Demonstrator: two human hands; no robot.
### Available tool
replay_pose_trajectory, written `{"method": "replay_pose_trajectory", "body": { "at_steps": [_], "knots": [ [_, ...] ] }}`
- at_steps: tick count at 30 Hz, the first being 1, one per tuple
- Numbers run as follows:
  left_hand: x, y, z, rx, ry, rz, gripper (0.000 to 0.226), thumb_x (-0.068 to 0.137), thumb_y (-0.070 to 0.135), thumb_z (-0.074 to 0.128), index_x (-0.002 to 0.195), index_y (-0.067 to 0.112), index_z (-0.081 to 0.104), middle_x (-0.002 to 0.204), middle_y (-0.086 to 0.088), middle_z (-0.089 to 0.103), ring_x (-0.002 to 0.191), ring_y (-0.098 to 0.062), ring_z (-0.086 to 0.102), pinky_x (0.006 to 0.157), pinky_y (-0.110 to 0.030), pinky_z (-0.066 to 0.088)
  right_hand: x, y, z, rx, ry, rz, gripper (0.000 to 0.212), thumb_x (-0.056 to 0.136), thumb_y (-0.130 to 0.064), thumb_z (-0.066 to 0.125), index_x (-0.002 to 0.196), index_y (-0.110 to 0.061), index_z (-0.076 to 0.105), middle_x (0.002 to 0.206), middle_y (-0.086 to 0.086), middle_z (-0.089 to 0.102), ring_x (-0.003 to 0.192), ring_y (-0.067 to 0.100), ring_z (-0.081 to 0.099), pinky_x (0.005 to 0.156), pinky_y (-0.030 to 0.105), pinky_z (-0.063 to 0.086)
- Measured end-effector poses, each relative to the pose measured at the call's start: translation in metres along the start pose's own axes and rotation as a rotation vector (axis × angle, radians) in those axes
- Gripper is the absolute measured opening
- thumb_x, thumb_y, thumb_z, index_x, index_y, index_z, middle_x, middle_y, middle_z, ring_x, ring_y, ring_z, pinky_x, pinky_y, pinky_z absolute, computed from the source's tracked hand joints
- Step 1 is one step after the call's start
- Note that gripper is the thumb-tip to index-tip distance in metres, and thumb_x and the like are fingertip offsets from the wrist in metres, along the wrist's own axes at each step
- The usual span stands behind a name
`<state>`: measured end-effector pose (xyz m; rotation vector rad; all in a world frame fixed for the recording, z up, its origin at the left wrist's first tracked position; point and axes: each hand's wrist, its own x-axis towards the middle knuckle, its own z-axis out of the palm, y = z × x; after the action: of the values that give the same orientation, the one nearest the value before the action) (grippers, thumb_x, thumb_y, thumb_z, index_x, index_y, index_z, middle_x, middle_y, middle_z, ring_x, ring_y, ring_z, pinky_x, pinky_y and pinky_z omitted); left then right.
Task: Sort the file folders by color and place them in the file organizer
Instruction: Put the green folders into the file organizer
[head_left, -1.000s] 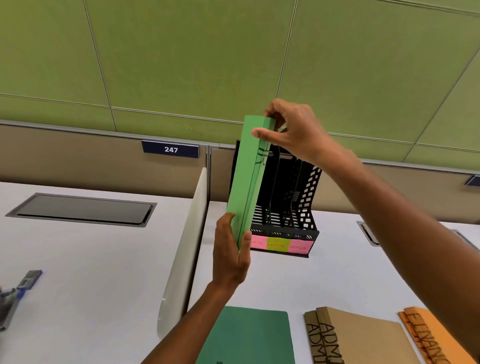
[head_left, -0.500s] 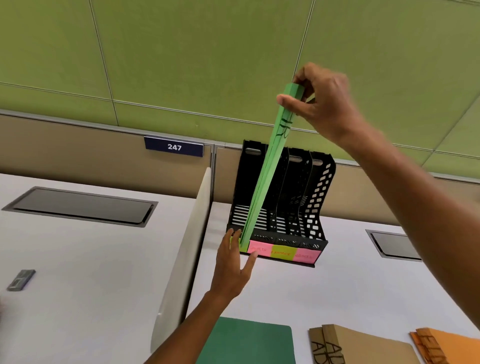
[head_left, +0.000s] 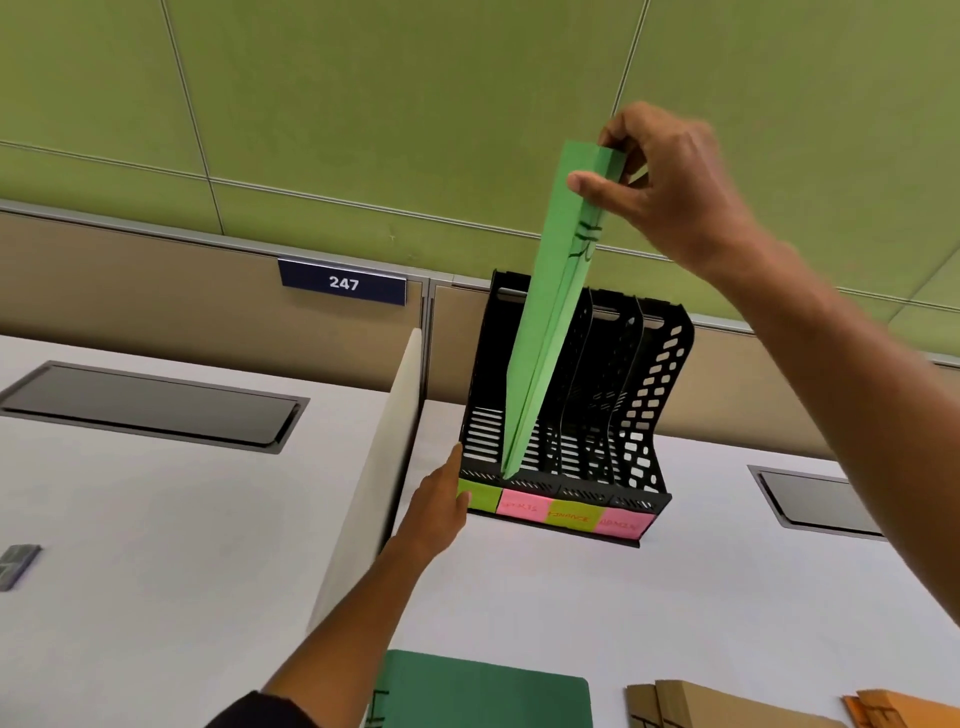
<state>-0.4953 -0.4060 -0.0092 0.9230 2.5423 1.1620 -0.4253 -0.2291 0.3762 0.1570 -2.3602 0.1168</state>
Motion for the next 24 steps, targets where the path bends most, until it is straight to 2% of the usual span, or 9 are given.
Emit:
{"method": "replay_pose_trajectory", "body": {
  "at_steps": [3,5,7,9,11,14,19,24],
  "knots": [
    [0.003,-0.003,0.004,0.01,0.087,0.001,0.061,0.098,0.017,0.052,0.152,0.019,0.025,0.119,-0.012,0.064,0.106,-0.026,0.06,0.089,-0.038,0.052,0.003,-0.002,-0.017,0.023,0.032,0.016,0.04,0.089,-0.032,0.065,0.109,0.001,0.056,0.093,0.006,0.059,0.078,0.019,0.06,0.069,0.015,0.052],
    [0.004,-0.006,0.007,0.018,0.127,-0.002,0.057,0.098,0.019,0.052,0.15,0.019,0.03,0.115,-0.012,0.066,0.104,-0.027,0.062,0.088,-0.042,0.054,0.004,-0.004,-0.029,0.034,0.058,0.015,0.042,0.09,-0.037,0.064,0.109,0.0,0.056,0.093,0.008,0.06,0.076,0.022,0.062,0.069,0.023,0.055],
    [0.003,-0.003,0.009,0.018,0.164,0.017,0.054,0.098,0.017,0.052,0.148,0.015,0.034,0.11,-0.013,0.068,0.099,-0.027,0.064,0.085,-0.04,0.056,0.005,-0.007,-0.038,0.05,0.086,0.014,0.046,0.09,-0.043,0.062,0.107,-0.001,0.057,0.093,0.011,0.063,0.075,0.024,0.064,0.066,0.029,0.056],
    [0.001,0.002,0.009,0.018,0.189,0.036,0.051,0.098,0.015,0.052,0.147,0.011,0.037,0.105,-0.014,0.068,0.095,-0.028,0.065,0.082,-0.037,0.055,0.006,-0.012,-0.042,0.072,0.106,0.013,0.048,0.09,-0.047,0.06,0.106,-0.001,0.057,0.093,0.012,0.064,0.073,0.022,0.063,0.064,0.026,0.055],
    [-0.001,0.005,0.008,0.029,0.193,0.039,0.05,0.098,0.013,0.052,0.146,0.01,0.038,0.103,-0.016,0.068,0.095,-0.03,0.064,0.081,-0.036,0.051,0.007,-0.017,-0.042,0.082,0.12,0.011,0.049,0.091,-0.047,0.059,0.105,-0.001,0.057,0.092,0.011,0.063,0.072,0.021,0.062,0.063,0.025,0.054],
    [-0.005,0.011,0.006,0.041,0.171,0.036,0.049,0.098,0.012,0.05,0.146,0.01,0.037,0.101,-0.019,0.068,0.094,-0.031,0.063,0.077,-0.033,0.049,0.01,-0.023,-0.037,0.092,0.128,0.0,0.045,0.089,-0.045,0.062,0.102,-0.002,0.058,0.088,0.01,0.062,0.072,0.024,0.063,0.061,0.03,0.053],
    [-0.011,0.013,0.006,0.053,0.145,0.035,0.053,0.098,0.01,0.048,0.149,0.013,0.033,0.098,-0.018,0.067,0.093,-0.032,0.063,0.075,-0.033,0.047,0.016,-0.022,-0.024,0.08,0.104,-0.011,0.039,0.088,-0.037,0.065,0.103,-0.002,0.058,0.086,0.005,0.06,0.068,0.018,0.059,0.06,0.021,0.052],
    [-0.015,0.014,0.006,0.05,0.112,-0.001,0.057,0.099,0.013,0.048,0.151,0.019,0.028,0.095,-0.01,0.065,0.089,-0.023,0.06,0.073,-0.026,0.046,0.02,-0.009,-0.002,0.077,0.034,0.025,0.033,0.087,-0.031,0.068,0.101,-0.003,0.058,0.086,0.004,0.058,0.07,0.019,0.058,0.064,0.023,0.052]
  ]
}}
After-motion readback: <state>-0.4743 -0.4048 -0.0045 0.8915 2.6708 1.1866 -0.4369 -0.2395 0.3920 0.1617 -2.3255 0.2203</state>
